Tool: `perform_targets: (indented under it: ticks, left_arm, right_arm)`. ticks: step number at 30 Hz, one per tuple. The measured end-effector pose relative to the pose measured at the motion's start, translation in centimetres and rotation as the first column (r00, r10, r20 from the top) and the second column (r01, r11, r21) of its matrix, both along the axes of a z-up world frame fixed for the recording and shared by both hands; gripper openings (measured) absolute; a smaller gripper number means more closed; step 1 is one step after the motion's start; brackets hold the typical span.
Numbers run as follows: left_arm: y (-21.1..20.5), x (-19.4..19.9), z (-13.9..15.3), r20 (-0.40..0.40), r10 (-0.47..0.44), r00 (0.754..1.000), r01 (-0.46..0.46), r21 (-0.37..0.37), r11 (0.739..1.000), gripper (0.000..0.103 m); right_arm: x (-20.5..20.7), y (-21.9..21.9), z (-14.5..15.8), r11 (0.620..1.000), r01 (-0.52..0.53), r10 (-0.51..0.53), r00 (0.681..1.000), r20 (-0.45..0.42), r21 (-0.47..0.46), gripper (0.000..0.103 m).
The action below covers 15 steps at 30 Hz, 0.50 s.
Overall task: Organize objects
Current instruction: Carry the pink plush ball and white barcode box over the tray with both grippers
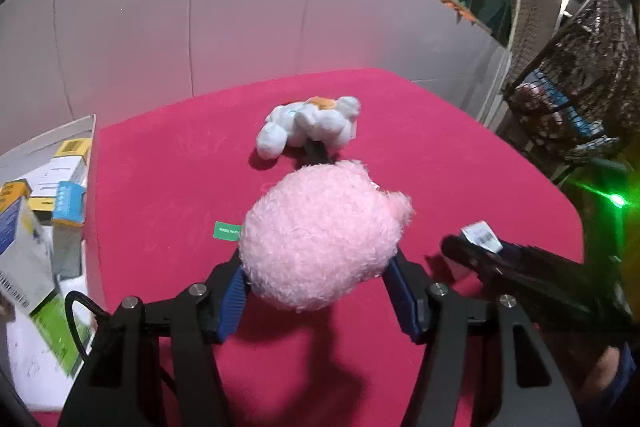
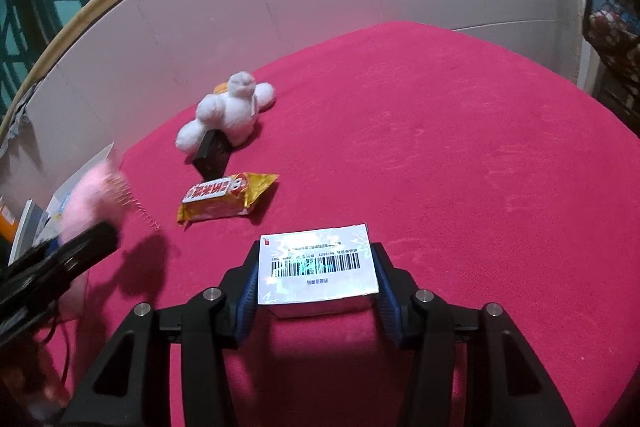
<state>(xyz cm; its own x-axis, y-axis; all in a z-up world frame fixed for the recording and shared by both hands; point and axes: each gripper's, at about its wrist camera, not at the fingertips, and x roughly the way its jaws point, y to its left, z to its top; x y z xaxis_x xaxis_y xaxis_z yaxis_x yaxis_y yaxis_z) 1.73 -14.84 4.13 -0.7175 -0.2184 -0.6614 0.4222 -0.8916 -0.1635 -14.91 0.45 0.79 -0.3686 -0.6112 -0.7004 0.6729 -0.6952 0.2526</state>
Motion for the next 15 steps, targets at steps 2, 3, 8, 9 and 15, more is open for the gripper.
perform_targets:
  ticks: [2, 3, 8, 9, 15]
  left_arm:
    - [0.6, 0.8, 0.4, -0.01, -0.007, 1.0, 0.007, -0.014, 1.0, 0.061]
    - [0.9, 1.2, 0.7, -0.014, -0.009, 1.0, 0.009, -0.024, 1.0, 0.061]
    - [2.0, 2.6, 2.1, -0.03, 0.007, 1.0, -0.009, -0.073, 0.997, 0.061]
    - [2.2, 3.0, 2.3, -0.035, 0.01, 0.999, -0.013, -0.081, 0.997, 0.061]
    - [3.2, 4.9, 3.4, -0.063, 0.013, 0.998, -0.02, -0.123, 0.992, 0.061]
  right_arm:
    - [0.3, 0.6, 0.4, 1.0, 0.02, -0.02, 1.0, -0.018, -0.013, 0.054]
    - [0.4, 0.7, 0.5, 1.0, 0.02, -0.02, 1.0, -0.018, -0.019, 0.054]
    - [2.0, 1.4, 2.1, 0.999, 0.018, -0.02, 0.998, -0.054, -0.038, 0.054]
    - [2.5, 1.4, 2.6, 0.999, 0.016, -0.019, 0.997, -0.072, -0.042, 0.054]
    - [6.0, 1.8, 6.2, 0.995, -0.013, -0.004, 0.985, -0.175, -0.097, 0.054]
